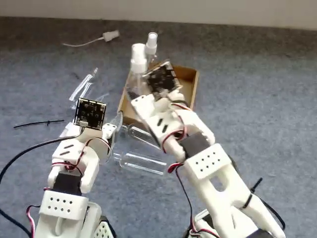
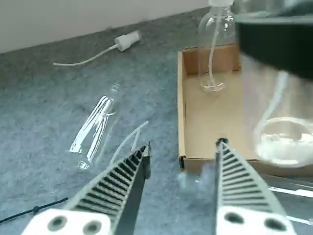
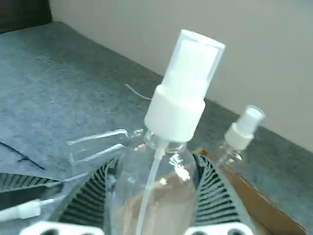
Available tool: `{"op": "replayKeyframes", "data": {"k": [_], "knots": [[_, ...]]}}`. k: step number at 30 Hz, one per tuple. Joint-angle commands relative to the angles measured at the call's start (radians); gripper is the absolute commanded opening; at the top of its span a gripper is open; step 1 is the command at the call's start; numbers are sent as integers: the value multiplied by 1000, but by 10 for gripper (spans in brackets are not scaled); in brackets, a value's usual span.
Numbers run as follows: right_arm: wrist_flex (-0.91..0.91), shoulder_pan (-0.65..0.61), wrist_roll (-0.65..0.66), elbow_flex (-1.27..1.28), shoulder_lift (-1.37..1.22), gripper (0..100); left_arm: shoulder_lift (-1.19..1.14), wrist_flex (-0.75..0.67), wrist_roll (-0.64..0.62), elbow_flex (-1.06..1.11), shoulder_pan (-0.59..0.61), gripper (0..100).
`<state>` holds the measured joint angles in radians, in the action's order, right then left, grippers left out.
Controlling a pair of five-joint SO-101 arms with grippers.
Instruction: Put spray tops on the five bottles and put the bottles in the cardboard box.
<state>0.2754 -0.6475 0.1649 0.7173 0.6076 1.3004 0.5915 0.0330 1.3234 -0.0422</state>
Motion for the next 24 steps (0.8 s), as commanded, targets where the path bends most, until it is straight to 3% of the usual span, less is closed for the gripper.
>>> {"op": "replayKeyframes", "data": {"k": [1,6,11,15,19,24], "knots": [[-22,-58,11,-90,-5,4,21,-20,8,-5,-31,280],[-21,-62,11,-93,-13,4,22,3,8,-15,-54,280],[-22,-50,11,-93,-15,4,170,235,6,-110,-64,286],[-24,-53,11,-94,-13,4,390,354,8,-74,-147,323],[-24,-70,11,-91,-4,4,532,371,41,-21,-191,329],[-21,-77,11,-88,-1,4,489,368,43,-16,-185,329]]}}
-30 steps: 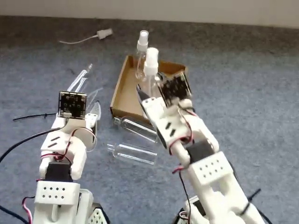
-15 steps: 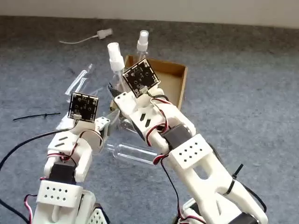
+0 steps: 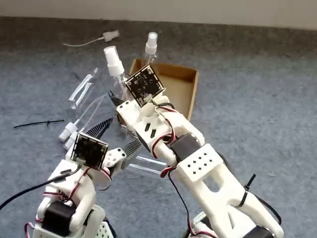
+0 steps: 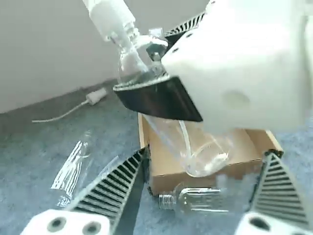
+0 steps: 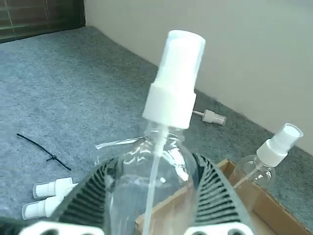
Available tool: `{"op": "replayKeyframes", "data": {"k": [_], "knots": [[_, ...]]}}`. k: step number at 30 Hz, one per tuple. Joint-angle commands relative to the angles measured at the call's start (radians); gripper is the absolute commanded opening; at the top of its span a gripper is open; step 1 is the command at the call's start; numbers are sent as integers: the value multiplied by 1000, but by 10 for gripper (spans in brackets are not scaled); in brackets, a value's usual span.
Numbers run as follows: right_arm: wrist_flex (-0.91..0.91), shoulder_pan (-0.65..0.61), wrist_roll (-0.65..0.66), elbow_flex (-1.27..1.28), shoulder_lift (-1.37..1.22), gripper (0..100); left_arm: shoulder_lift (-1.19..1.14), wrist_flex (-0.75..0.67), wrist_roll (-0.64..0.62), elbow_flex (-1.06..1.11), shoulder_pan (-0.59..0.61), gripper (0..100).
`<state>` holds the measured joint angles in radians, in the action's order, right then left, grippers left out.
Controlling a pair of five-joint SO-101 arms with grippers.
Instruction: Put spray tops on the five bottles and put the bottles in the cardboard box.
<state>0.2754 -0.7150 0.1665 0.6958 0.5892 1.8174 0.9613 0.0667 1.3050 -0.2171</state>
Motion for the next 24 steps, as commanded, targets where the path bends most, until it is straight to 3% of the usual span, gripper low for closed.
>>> {"op": "replayKeyframes", "data": {"k": [1,8,24], "knots": [[-10,-8,9,-67,18,4,-47,-23,9,10,7,329],[259,-5,9,-76,18,4,-240,-233,11,59,116,329],[271,15,9,-76,18,4,-315,-239,12,41,122,329]]}}
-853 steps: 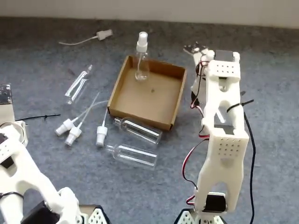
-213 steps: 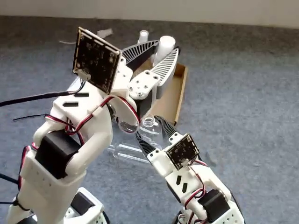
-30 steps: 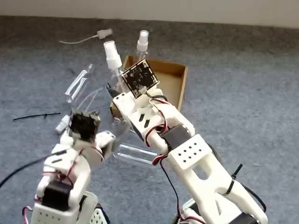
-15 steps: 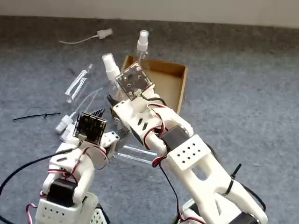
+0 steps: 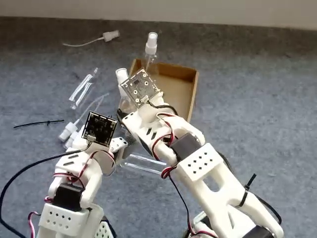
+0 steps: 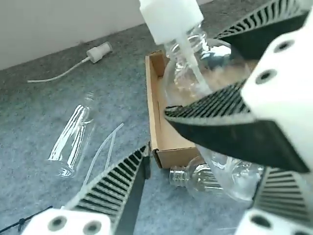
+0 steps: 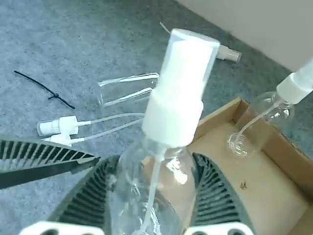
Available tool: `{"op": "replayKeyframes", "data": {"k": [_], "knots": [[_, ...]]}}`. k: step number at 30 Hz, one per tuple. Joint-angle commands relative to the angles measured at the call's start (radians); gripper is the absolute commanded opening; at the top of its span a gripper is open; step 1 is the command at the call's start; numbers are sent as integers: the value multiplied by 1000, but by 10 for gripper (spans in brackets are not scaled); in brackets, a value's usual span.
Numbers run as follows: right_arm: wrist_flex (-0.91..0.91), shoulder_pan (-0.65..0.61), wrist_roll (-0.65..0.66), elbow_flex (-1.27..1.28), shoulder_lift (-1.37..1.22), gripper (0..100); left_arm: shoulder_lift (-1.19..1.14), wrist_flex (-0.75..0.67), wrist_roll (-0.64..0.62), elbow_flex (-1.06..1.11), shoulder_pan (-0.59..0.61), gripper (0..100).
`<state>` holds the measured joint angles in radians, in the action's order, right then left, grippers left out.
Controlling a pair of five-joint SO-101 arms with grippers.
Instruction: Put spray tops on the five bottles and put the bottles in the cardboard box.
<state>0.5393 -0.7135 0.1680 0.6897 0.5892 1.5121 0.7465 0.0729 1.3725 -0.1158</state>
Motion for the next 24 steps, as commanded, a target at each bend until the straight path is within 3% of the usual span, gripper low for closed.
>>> {"op": "replayKeyframes", "data": {"k": [1,18,24], "knots": [[7,21,8,-70,19,4,-10,-25,6,-27,21,329],[39,51,8,-59,150,4,-10,-35,5,-16,47,329],[-110,136,11,-61,147,4,-8,-34,3,-18,47,329]]}}
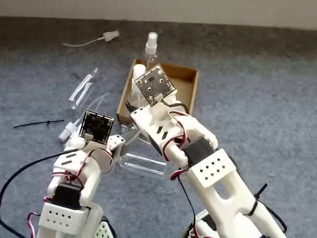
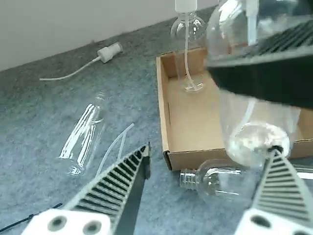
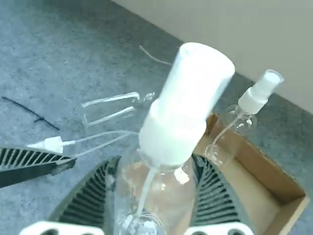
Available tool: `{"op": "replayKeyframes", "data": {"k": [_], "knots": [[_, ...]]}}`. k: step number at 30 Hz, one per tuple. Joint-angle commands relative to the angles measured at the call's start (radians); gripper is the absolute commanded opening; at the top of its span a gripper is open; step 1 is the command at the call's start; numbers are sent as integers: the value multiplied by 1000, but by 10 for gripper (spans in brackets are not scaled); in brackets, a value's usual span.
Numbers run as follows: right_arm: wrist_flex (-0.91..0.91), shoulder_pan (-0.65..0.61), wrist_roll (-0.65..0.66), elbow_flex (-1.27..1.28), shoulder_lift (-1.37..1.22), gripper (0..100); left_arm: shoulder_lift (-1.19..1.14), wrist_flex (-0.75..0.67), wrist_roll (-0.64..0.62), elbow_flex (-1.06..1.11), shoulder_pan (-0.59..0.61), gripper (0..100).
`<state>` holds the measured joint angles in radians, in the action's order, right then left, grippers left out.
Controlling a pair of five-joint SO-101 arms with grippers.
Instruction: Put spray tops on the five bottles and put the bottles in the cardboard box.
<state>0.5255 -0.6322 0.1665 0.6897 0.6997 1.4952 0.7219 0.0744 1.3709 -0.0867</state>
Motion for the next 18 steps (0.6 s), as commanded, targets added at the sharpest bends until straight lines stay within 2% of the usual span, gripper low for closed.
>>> {"op": "replayKeyframes", "data": {"k": [1,7,10,16,18], "knots": [[-134,70,12,-61,27,4,8,-9,2,-16,18,329],[-292,104,9,-73,-179,4,8,-9,2,-7,21,326],[-420,88,9,-73,-302,4,8,-18,5,25,36,284],[-610,81,9,-73,-444,4,-1,-164,-5,27,277,263],[-665,81,9,-73,-475,5,-2,-186,-5,27,311,263]]}}
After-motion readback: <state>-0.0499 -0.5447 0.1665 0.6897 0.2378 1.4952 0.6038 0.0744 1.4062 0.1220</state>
